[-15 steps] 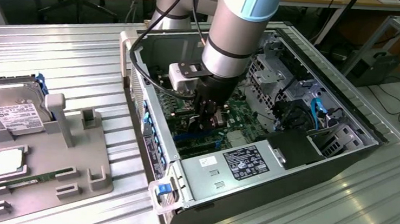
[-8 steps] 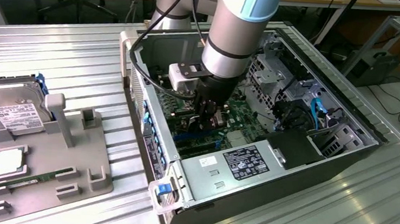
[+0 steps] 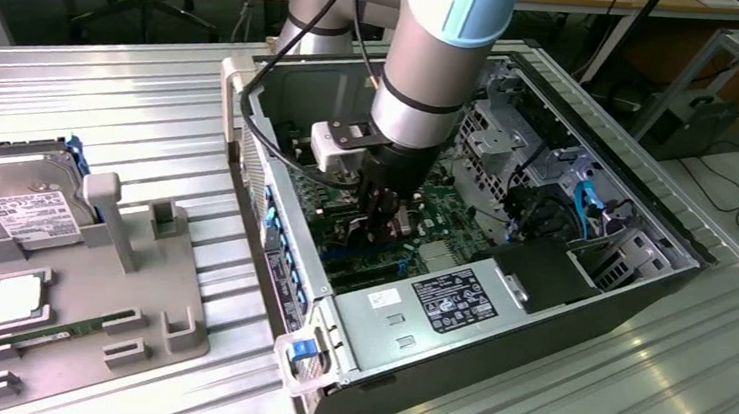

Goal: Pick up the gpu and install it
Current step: 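Insert the gpu into the slot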

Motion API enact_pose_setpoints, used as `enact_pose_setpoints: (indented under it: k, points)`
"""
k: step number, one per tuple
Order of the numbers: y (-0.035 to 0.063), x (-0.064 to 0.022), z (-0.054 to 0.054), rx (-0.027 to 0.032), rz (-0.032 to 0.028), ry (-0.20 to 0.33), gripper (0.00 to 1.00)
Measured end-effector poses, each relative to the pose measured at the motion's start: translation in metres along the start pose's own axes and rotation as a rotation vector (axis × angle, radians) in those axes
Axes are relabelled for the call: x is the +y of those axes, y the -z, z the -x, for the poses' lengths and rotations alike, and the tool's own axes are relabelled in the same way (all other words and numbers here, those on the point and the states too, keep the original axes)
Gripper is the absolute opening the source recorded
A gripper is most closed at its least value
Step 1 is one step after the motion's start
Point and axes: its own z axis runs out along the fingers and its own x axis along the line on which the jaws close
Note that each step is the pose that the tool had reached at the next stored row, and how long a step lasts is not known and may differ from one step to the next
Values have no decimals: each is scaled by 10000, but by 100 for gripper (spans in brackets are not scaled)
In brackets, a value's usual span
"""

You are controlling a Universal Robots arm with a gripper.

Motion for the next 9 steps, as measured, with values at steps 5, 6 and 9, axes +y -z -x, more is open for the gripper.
enact_pose_setpoints:
  k: [5, 6, 9]
  points:
    - [-41, -2, 0, -7, -2, 0, 27]
    - [-41, -2, 0, -4, 0, 0, 27]
    - [-40, -2, 0, -3, 0, 1, 27]
